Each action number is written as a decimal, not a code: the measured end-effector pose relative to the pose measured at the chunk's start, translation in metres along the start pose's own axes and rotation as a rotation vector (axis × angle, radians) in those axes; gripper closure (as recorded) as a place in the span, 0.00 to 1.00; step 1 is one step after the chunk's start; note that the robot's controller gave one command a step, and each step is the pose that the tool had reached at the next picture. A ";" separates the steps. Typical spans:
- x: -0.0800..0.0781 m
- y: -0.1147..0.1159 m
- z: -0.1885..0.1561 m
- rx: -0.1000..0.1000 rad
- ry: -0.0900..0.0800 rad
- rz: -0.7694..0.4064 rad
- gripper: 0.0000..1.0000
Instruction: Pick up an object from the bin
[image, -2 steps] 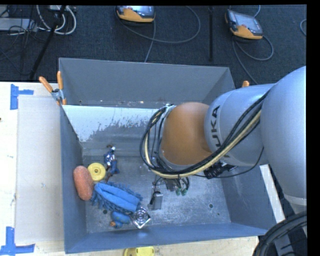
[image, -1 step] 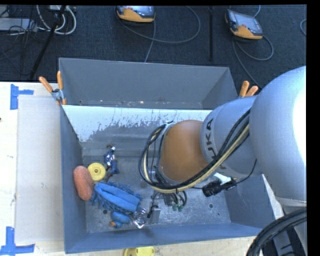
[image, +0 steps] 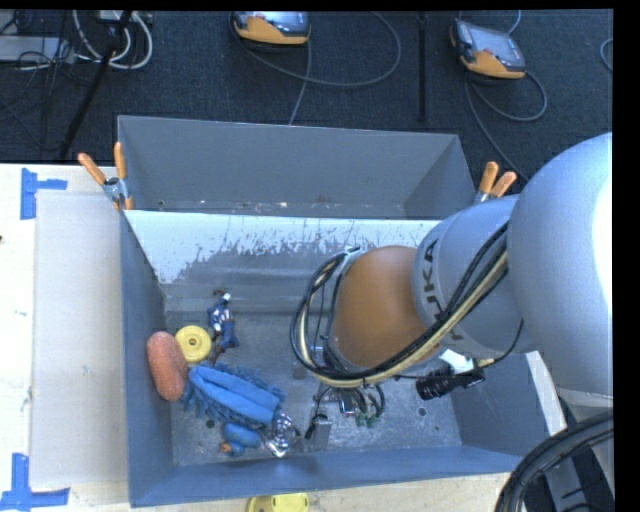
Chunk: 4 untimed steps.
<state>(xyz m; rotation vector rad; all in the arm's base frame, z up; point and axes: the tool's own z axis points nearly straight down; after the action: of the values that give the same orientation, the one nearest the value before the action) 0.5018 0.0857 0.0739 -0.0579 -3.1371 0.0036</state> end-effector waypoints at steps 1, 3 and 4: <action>0.011 0.051 0.002 0.000 -0.005 -0.222 0.00; 0.001 0.080 0.002 -0.002 -0.003 -0.228 1.00; -0.002 0.082 -0.049 0.000 0.004 -0.233 1.00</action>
Offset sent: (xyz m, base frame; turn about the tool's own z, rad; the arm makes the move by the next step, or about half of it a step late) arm 0.0020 0.0802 -0.0025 -0.2302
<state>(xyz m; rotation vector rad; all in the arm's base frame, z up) 0.5071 0.1675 0.1225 0.3072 -3.1186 0.0030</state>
